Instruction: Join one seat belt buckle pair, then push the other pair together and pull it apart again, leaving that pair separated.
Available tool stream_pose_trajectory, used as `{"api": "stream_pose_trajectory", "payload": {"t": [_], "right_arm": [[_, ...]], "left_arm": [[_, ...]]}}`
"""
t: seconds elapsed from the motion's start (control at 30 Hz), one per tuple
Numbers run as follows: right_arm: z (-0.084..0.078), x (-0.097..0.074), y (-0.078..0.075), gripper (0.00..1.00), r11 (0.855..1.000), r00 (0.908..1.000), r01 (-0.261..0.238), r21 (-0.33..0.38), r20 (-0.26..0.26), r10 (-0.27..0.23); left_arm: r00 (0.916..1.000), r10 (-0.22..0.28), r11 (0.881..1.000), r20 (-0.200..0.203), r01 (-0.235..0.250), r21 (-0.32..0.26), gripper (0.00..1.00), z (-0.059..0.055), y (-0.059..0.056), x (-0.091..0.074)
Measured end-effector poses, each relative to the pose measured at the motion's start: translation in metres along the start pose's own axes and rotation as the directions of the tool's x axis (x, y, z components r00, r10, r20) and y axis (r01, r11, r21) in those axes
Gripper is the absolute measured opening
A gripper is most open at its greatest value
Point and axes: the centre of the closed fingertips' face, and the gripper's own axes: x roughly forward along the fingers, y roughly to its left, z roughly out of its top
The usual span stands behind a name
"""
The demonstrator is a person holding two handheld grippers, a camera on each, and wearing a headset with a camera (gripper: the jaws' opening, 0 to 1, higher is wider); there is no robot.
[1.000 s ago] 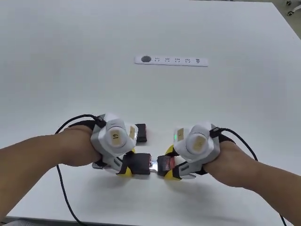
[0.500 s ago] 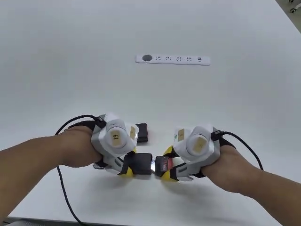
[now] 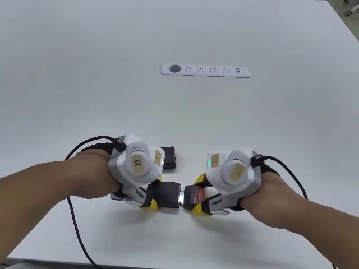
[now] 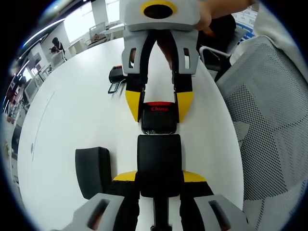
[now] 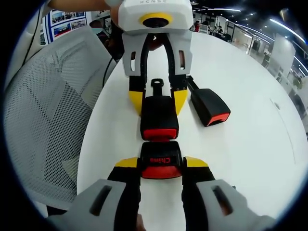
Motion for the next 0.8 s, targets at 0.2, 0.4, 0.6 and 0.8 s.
{"api": "stream_pose_trajectory", "payload": {"t": [0.2, 0.4, 0.6, 0.8], "right_arm": [[0.0002, 0.0006, 0.0007, 0.30, 1.000, 1.0000, 0.001, 0.005, 0.000, -0.001], [0.0003, 0.0005, 0.0011, 0.29, 1.000, 0.9999, 0.000, -0.019, -0.010, 0.000], [0.0024, 0.0002, 0.0019, 0.29, 1.000, 1.0000, -0.001, -0.012, -0.009, 0.001], [0.0036, 0.0013, 0.0026, 0.30, 1.000, 0.9998, -0.008, -0.011, -0.020, 0.008]], "left_arm": [[1.0000, 0.007, 1.000, 0.006, -0.007, -0.013, 0.32, -0.0036, 0.0017, 0.0017], [0.9984, 0.013, 0.999, 0.056, -0.011, -0.034, 0.31, -0.0063, 0.0023, 0.0002], [0.9992, 0.010, 0.999, 0.039, -0.009, -0.036, 0.31, -0.0048, 0.0012, -0.0009], [0.9995, 0.012, 0.999, 0.031, -0.011, -0.041, 0.31, -0.0018, -0.0013, -0.0027]]}}
